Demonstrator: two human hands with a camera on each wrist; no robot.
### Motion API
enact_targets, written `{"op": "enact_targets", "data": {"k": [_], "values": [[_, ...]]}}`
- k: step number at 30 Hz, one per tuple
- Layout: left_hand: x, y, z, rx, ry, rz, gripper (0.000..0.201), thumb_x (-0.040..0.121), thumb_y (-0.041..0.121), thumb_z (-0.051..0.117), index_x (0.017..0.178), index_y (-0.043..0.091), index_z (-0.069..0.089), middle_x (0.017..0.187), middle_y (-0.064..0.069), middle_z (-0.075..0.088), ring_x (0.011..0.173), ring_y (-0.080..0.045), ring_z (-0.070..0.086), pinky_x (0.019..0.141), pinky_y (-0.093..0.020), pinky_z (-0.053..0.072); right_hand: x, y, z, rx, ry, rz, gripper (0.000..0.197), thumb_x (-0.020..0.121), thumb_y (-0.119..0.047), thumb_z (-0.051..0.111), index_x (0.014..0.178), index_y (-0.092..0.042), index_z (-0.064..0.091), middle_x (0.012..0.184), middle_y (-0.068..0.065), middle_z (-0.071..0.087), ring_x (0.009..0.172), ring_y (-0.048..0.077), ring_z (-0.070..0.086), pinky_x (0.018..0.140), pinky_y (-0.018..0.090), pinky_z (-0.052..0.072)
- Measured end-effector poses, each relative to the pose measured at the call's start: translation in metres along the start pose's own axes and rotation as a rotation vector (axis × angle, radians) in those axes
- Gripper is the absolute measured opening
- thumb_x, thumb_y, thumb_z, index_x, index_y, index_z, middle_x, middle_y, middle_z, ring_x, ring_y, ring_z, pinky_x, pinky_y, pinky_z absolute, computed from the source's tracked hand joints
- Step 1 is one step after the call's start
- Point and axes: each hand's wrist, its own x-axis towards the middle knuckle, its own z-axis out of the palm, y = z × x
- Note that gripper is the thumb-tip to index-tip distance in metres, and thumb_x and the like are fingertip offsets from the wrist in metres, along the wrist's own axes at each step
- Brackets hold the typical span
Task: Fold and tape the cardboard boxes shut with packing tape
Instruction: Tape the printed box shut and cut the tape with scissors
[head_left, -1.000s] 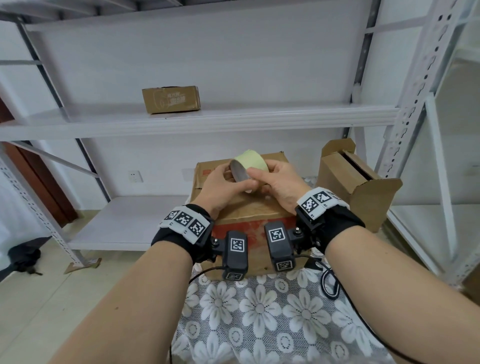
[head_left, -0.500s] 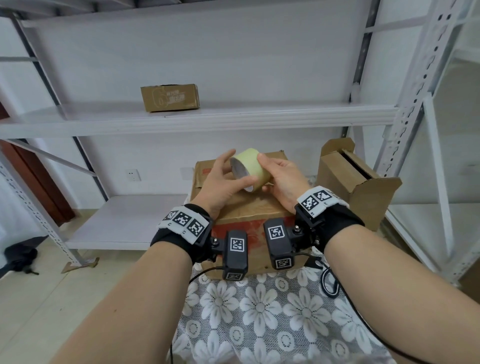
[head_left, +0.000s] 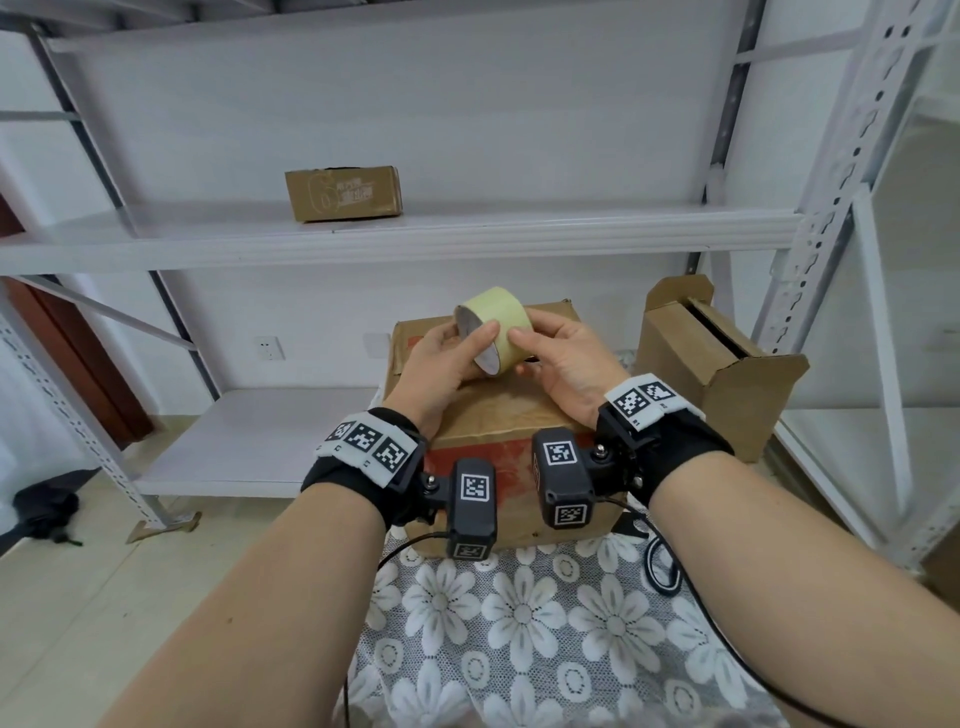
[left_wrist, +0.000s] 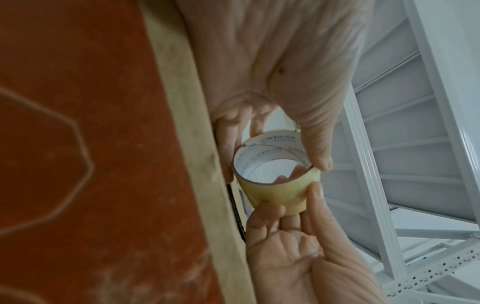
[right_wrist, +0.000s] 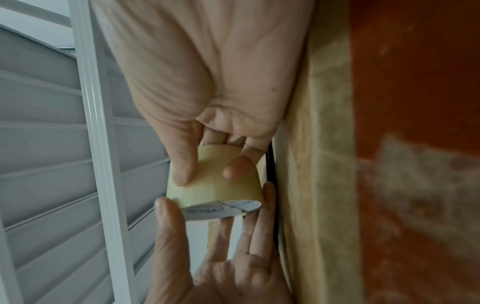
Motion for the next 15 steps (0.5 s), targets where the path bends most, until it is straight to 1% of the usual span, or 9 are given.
{"op": "enact_targets", "data": {"k": [2, 5, 6, 7, 8, 10, 11, 13, 15], "values": [[-0.001, 0.001, -0.001, -0.001, 0.007, -0.006, 0.093, 0.056, 0.058, 0.084, 0.13, 0.011, 0.054, 0.118, -0.007, 0.069, 0.108, -0.02, 0.067, 0.1, -0.04, 0.05, 0.0, 0.0, 0.0, 0.005, 0.014, 0.013, 0.026, 0.088, -0.004, 0.061, 0.114, -0.001, 0.063, 0.099, 0.008, 0.066, 0.081, 0.014, 0.062, 0.058, 0.02, 0.048], [-0.003, 0.0, -0.001, 0.044, 0.025, -0.004, 0.091, 0.058, 0.042, 0.089, 0.133, 0.013, 0.047, 0.119, -0.004, 0.067, 0.107, -0.015, 0.066, 0.097, -0.034, 0.052, 0.0, -0.001, 0.0, 0.022, 0.058, 0.048, 0.002, 0.085, -0.011, 0.066, 0.086, -0.009, 0.066, 0.086, 0.006, 0.067, 0.076, 0.016, 0.062, 0.061, 0.023, 0.048], [-0.003, -0.001, -0.001, 0.057, 0.02, -0.001, 0.09, 0.056, 0.037, 0.091, 0.132, 0.015, 0.046, 0.12, -0.004, 0.066, 0.108, -0.014, 0.066, 0.096, -0.032, 0.052, 0.0, -0.001, 0.0, 0.015, 0.084, 0.061, 0.008, 0.084, -0.014, 0.068, 0.078, -0.01, 0.065, 0.082, 0.007, 0.067, 0.074, 0.017, 0.061, 0.063, 0.025, 0.048], [-0.004, -0.001, 0.0, 0.073, 0.01, 0.005, 0.089, 0.057, 0.031, 0.091, 0.131, 0.017, 0.045, 0.122, -0.003, 0.065, 0.108, -0.013, 0.065, 0.096, -0.031, 0.051, 0.001, -0.001, 0.001, -0.012, 0.098, 0.074, 0.014, 0.082, -0.019, 0.071, 0.075, -0.009, 0.063, 0.081, 0.008, 0.067, 0.072, 0.018, 0.061, 0.064, 0.027, 0.047], [-0.004, -0.001, 0.0, 0.096, 0.003, 0.011, 0.086, 0.061, 0.023, 0.091, 0.132, 0.018, 0.043, 0.124, -0.003, 0.063, 0.109, -0.012, 0.064, 0.095, -0.029, 0.051, 0.002, 0.0, 0.002, -0.071, 0.111, 0.081, 0.021, 0.079, -0.025, 0.074, 0.079, -0.008, 0.064, 0.083, 0.009, 0.067, 0.072, 0.018, 0.06, 0.063, 0.028, 0.046], [-0.004, -0.002, 0.0, 0.141, -0.002, 0.032, 0.083, 0.065, 0.014, 0.088, 0.133, 0.018, 0.041, 0.125, -0.001, 0.059, 0.11, -0.011, 0.062, 0.095, -0.027, 0.05, 0.002, 0.002, 0.007, -0.229, 0.142, 0.069, 0.037, 0.072, -0.037, 0.079, 0.091, -0.008, 0.068, 0.085, 0.009, 0.068, 0.07, 0.017, 0.058, 0.057, 0.025, 0.042], [-0.004, -0.002, 0.0, 0.146, -0.003, 0.039, 0.083, 0.065, 0.013, 0.088, 0.133, 0.018, 0.041, 0.125, 0.0, 0.059, 0.11, -0.011, 0.062, 0.095, -0.027, 0.049, 0.003, 0.004, 0.009, -0.28, 0.158, 0.048, 0.037, 0.07, -0.038, 0.08, 0.091, -0.01, 0.069, 0.083, 0.007, 0.067, 0.066, 0.014, 0.057, 0.053, 0.023, 0.04], [-0.004, -0.003, -0.001, 0.144, 0.018, 0.05, 0.082, 0.065, 0.016, 0.089, 0.134, 0.016, 0.044, 0.123, -0.001, 0.061, 0.109, -0.012, 0.063, 0.094, -0.026, 0.05, 0.002, 0.003, 0.011, -0.292, 0.164, 0.023, 0.027, 0.072, -0.033, 0.08, 0.086, -0.013, 0.068, 0.079, 0.006, 0.067, 0.061, 0.014, 0.056, 0.05, 0.022, 0.039], [-0.003, -0.003, -0.003, 0.105, 0.054, 0.05, 0.079, 0.066, 0.022, 0.088, 0.134, 0.012, 0.047, 0.119, -0.002, 0.065, 0.106, -0.011, 0.065, 0.092, -0.025, 0.051, 0.002, 0.003, 0.009, -0.202, 0.116, 0.045, 0.019, 0.076, -0.024, 0.077, 0.086, -0.012, 0.067, 0.083, 0.007, 0.067, 0.069, 0.018, 0.059, 0.057, 0.026, 0.041]]}}
